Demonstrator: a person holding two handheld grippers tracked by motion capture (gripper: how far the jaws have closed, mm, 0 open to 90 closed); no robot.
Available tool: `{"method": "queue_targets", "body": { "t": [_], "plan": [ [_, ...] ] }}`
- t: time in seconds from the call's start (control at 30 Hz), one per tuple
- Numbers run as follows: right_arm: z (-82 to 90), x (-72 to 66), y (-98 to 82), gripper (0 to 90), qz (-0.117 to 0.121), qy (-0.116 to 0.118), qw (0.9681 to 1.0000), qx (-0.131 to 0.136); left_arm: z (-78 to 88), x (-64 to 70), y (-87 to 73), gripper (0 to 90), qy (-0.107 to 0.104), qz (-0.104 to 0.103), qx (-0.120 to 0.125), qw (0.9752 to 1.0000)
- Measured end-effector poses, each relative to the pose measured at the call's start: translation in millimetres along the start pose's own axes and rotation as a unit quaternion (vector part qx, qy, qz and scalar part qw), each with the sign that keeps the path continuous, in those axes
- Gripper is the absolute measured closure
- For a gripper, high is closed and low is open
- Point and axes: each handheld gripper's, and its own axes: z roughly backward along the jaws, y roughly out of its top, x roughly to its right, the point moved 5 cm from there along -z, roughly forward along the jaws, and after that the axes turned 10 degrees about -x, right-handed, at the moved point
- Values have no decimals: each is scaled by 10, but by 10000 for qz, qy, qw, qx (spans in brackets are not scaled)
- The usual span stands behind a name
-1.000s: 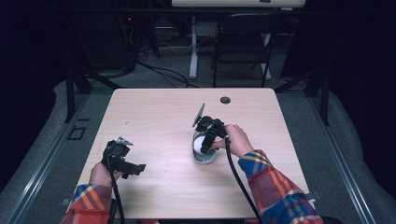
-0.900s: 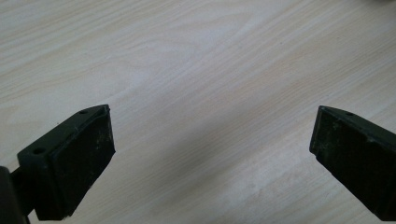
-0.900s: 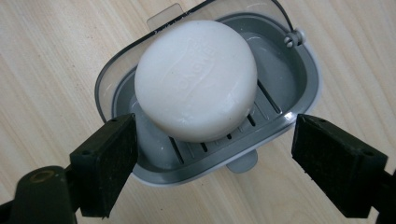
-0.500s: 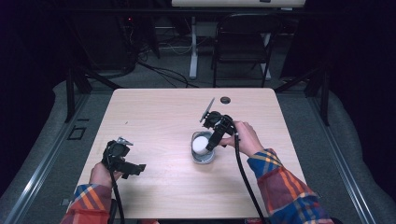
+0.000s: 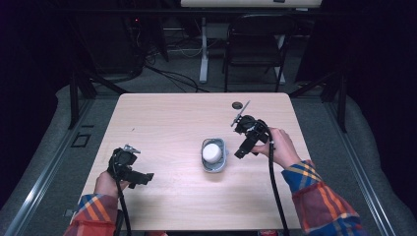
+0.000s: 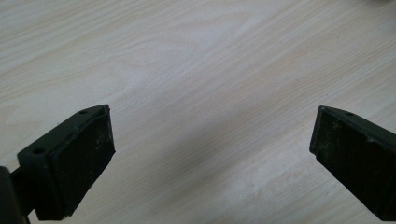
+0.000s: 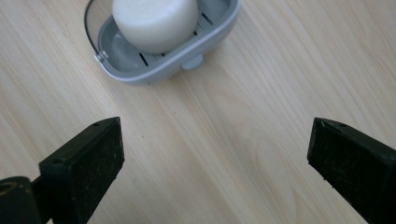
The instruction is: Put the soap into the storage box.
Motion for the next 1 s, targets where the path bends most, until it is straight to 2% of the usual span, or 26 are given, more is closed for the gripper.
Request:
{"method": "queue_targets", "body": {
  "t": [0.27, 0.6, 0.63, 0.67, 0.7, 0.73, 0.8, 0.87, 1.0],
  "plan": [
    [-66, 112, -361, 28, -237, -50, 9997, -94, -4, 4, 3, 0, -1, 16, 12, 10000],
    [-175, 221, -747, 16, -459, -99, 9983, -357, -5, 7, 3, 0, 7, 12, 1, 10000],
    [-203, 219, -777, 15, -546, -71, 9981, -270, -5, 7, 2, 0, 8, 12, 0, 10000],
    [-204, 237, -816, 15, -487, -113, 9981, -350, -5, 7, 2, 0, 7, 7, 1, 10000],
    [-226, 231, -847, 16, -568, -88, 9980, -262, -5, 6, 1, 0, 3, 6, 1, 10000],
    [-236, 241, -882, 16, -556, -159, 9980, -264, -4, 6, 1, 0, 2, 6, 1, 10000],
    [-299, 229, -949, 16, -691, -97, 9974, -180, -7, 6, 2, 0, 2, 5, -5, 10000],
    [-339, 248, -1028, 16, -640, -155, 9972, -357, -10, 10, 3, 0, -1, -10, -19, 10000],
    [-527, 242, -1186, 15, -826, -58, 9959, -360, -9, 17, 1, 0, -1, -46, -16, 10000]
  ]
}}
